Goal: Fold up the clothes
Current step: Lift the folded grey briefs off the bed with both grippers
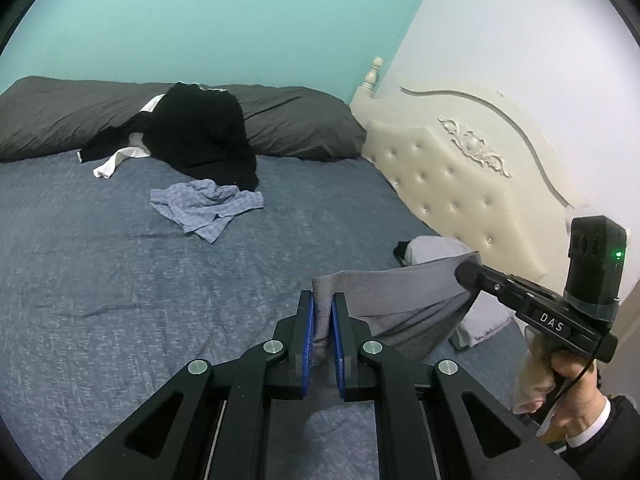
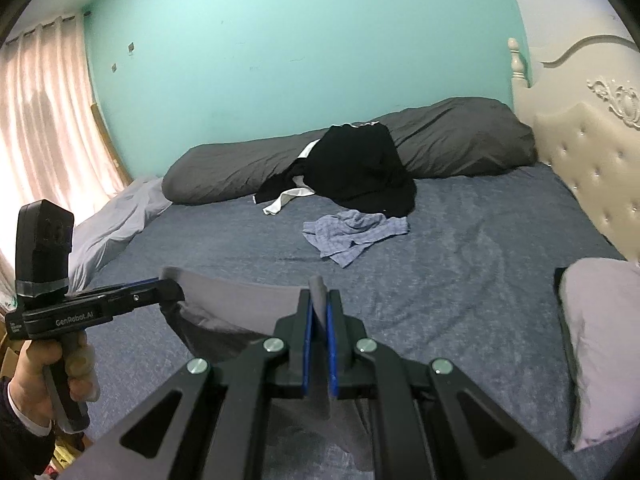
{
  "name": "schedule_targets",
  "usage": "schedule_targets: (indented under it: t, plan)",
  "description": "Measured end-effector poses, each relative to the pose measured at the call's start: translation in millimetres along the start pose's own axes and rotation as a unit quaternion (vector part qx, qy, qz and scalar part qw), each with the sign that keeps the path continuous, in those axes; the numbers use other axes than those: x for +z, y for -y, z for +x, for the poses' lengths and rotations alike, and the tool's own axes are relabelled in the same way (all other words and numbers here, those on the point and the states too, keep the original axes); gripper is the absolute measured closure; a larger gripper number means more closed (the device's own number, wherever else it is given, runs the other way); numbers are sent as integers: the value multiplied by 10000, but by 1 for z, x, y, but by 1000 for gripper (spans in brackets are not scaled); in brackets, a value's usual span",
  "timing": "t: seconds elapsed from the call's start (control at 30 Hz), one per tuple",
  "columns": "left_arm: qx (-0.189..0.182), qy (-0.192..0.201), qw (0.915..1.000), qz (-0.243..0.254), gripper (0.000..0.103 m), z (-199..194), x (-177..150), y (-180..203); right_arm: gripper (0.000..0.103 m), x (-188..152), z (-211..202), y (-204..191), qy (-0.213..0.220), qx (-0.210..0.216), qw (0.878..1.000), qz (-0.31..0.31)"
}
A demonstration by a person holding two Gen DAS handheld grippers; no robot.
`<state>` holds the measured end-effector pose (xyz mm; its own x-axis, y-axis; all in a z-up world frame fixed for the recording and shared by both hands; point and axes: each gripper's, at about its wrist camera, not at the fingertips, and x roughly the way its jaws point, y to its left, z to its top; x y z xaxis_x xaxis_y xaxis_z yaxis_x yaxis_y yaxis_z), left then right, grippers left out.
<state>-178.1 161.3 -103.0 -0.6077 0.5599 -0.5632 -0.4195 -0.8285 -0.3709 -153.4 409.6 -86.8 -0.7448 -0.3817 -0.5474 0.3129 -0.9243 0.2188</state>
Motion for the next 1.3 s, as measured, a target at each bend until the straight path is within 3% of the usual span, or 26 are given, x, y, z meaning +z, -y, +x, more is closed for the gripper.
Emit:
schedule_targets:
  t: [1.3]
  plan:
    - [-520, -378, 9954, 706, 94, 33, -15, 145, 97, -29, -133, 71, 78, -838, 9961, 267]
